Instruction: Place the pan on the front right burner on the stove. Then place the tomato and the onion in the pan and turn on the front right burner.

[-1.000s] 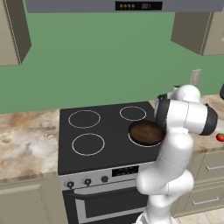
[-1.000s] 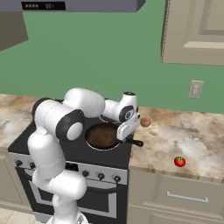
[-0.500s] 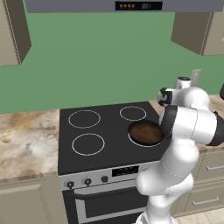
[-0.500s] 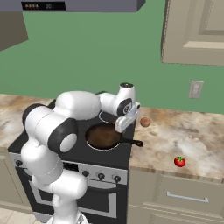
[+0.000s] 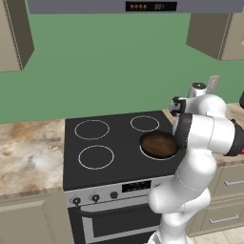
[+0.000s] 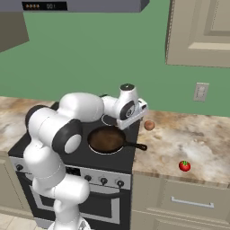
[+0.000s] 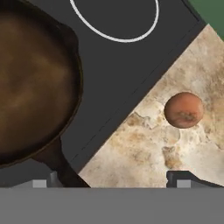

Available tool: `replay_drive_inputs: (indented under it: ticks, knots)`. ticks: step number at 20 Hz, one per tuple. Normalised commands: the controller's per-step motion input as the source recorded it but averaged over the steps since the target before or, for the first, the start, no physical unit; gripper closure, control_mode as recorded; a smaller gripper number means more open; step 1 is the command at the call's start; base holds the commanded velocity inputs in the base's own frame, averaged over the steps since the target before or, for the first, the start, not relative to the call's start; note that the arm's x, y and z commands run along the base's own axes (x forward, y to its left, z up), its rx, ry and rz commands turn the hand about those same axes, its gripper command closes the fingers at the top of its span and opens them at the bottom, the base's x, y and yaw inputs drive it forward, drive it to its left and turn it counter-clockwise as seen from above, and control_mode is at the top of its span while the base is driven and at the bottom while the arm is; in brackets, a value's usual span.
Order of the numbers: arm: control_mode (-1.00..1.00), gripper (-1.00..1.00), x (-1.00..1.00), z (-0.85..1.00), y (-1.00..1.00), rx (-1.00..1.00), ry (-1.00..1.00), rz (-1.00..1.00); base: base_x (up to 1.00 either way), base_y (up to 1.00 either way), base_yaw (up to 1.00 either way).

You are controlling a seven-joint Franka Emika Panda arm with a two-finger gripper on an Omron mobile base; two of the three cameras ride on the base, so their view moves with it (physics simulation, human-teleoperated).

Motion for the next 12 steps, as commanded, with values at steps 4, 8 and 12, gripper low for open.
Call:
replay_drive_inputs:
  ticks: [4,8,12]
  knots:
    - [-1.00,-1.00,0.32,0.00,-0.06,0.03,-0.13,-0.45,0.00,0.00,0.00]
    - [-1.00,-1.00,0.32,0.00,-0.21,0.11,-0.10,-0.44,0.00,0.00,0.00]
    - [-1.00,-1.00,0.21,0.00,-0.36,0.32,-0.04,-0.34,0.00,0.00,0.00]
